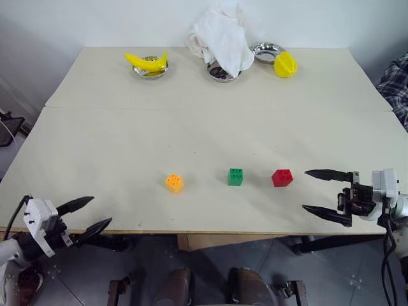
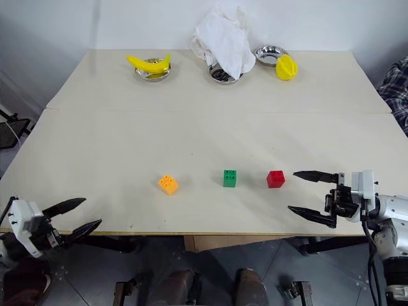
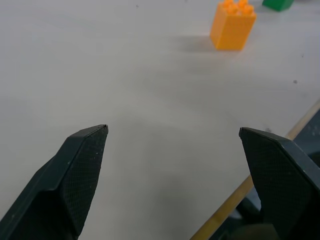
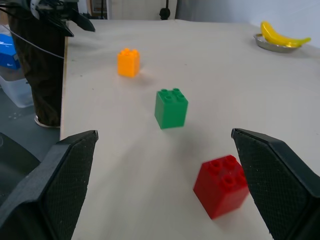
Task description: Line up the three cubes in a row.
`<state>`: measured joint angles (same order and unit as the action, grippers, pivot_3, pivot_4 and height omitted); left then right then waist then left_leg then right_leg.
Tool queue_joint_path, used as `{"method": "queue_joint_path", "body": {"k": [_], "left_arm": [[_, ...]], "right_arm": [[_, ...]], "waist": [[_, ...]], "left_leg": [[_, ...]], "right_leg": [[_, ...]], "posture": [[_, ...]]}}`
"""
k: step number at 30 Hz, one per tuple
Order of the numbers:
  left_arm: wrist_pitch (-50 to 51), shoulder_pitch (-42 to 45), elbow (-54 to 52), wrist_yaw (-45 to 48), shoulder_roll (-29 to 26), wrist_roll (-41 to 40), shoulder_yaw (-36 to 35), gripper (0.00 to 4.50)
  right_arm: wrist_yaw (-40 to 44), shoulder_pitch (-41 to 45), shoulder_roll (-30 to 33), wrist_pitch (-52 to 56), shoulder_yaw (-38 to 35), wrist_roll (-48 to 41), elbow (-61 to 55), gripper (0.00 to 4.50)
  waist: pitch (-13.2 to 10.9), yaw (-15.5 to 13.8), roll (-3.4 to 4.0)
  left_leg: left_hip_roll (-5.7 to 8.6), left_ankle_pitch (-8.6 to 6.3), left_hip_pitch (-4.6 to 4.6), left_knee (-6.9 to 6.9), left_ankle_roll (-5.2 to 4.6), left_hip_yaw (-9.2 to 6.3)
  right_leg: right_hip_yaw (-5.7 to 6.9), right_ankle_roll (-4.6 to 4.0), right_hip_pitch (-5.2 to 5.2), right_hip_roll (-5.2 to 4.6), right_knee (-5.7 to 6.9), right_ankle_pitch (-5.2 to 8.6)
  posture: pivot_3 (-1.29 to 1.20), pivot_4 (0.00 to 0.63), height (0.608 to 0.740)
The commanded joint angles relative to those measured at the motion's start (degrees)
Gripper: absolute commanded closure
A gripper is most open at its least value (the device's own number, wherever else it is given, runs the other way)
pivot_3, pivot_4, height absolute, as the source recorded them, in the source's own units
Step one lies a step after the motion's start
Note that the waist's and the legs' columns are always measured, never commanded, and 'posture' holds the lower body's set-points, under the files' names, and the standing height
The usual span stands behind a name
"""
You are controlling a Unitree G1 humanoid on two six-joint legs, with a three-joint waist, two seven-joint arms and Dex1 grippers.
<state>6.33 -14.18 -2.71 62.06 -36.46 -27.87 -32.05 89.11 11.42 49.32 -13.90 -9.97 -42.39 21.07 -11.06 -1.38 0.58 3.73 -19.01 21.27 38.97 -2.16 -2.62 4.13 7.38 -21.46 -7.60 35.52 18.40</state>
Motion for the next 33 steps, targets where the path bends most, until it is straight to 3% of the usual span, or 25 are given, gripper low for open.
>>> {"method": "queue_joint_path", "body": {"k": [1,12,18,23,29,33], "left_arm": [[4.0,0.8,-8.0,-2.9,0.4,-2.8,3.2,0.03],[29.4,19.8,-20.1,-26.0,3.8,2.9,25.5,0.03],[33.7,22.8,-19.1,-31.1,5.9,5.5,30.2,0.03],[34.9,23.2,-19.5,-32.1,5.7,5.6,29.4,1.18],[32.8,24.5,-18.6,-28.3,3.3,5.6,30.4,2.96],[22.5,29.5,-12.0,-19.0,0.9,8.0,33.8,2.99]], "right_arm": [[3.4,1.3,1.6,-2.0,0.2,-2.0,0.9,0.00],[3.4,-0.1,3.6,-0.5,0.0,-2.5,0.6,0.00],[3.4,-1.4,2.5,0.5,-1.3,-2.1,-1.4,0.00],[3.4,-1.9,1.8,0.7,-2.3,-1.5,-2.0,0.00],[3.4,-2.5,1.4,0.1,-3.2,-0.7,-1.7,0.00],[3.4,-3.2,1.5,0.3,-4.9,-0.2,-1.6,0.00]], "waist": [[0.0,0.0,0.01],[0.1,0.3,0.11],[0.1,0.0,0.11],[0.1,0.0,0.11],[0.1,-0.2,0.11],[0.1,-0.3,0.11]], "left_leg": [[0.00,0.00,0.00,0.01,0.00,0.01],[-0.01,-0.01,-0.01,-0.03,0.02,0.07],[-0.03,-0.01,-0.01,0.03,0.03,0.08],[-0.03,-0.01,-0.01,0.04,0.03,0.07],[-0.01,-0.01,0.00,0.04,0.04,0.06],[0.00,-0.01,0.00,0.05,0.04,0.06]], "right_leg": [[0.00,0.00,0.00,0.00,0.00,0.00],[-0.04,0.01,-0.04,0.13,0.15,-0.01],[-0.05,0.01,-0.03,0.15,0.08,0.00],[-0.06,0.01,-0.03,0.14,0.05,0.00],[-0.06,0.01,-0.02,0.13,0.04,0.00],[-0.05,0.01,-0.01,0.12,0.02,0.00]], "posture": [[0.00,0.150,0.740],[0.00,0.150,0.740],[0.00,0.150,0.740],[0.00,0.150,0.740],[0.00,0.150,0.740],[0.00,0.150,0.740]]}}
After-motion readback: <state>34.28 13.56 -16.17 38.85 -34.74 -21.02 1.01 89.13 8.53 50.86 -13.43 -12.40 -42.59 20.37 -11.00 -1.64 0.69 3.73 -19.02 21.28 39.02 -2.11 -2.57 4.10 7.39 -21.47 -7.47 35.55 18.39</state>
